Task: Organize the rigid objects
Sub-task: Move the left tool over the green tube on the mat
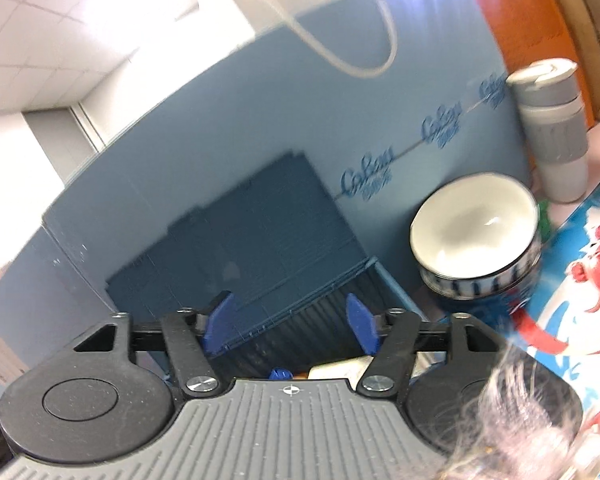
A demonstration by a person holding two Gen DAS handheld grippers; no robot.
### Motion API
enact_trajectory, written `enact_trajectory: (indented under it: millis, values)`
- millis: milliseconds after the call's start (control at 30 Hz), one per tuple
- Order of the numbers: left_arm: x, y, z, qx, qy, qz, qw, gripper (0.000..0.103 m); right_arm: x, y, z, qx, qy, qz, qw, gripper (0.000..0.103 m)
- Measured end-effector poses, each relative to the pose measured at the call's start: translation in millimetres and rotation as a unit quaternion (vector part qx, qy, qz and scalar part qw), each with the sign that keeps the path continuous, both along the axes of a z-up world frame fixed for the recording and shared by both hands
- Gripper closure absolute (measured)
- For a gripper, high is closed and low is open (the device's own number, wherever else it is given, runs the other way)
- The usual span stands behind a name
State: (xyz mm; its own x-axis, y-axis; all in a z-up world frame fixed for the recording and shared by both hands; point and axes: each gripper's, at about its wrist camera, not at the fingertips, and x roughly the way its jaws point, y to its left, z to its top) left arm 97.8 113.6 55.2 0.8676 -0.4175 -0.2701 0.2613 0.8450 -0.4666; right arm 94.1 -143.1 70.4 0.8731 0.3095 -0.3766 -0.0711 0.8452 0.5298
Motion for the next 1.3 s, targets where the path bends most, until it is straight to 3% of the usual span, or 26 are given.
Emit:
enact_trajectory:
  millis: [267,433,700,833,1000,1200,1300]
  values:
    - [-7,-23,7,0.004,-0.016,-0.044,0.9989,0.006,-43,-48,10,0.015,-0.044,-0.038,0.998,0.034]
    - [-17,-48,13,0.023,-0.032,-0.077,0.9962,0.006,-73,-80,3,-0.003,-0.079,-0.080,0.994,0.031]
    - [-31,-98,13,0.066,-0.051,-0.108,0.9907,0.006,-107,-132,-16,-0.053,-0.130,-0.183,0.973,0.025]
    - [-34,-126,12,0.093,-0.058,-0.120,0.9867,0.006,-121,-157,-25,-0.061,-0.155,-0.246,0.955,0.021]
    - [-29,-168,4,0.109,-0.074,-0.204,0.9701,0.006,-132,-189,-43,-0.017,-0.179,-0.300,0.937,0.017]
    - [-26,-237,-16,0.186,-0.068,-0.275,0.9407,0.006,-138,-214,-61,0.014,-0.174,-0.339,0.924,0.017]
    - [-17,-264,-26,0.211,-0.059,-0.293,0.9307,0.006,-142,-222,-66,0.037,-0.167,-0.347,0.922,0.017]
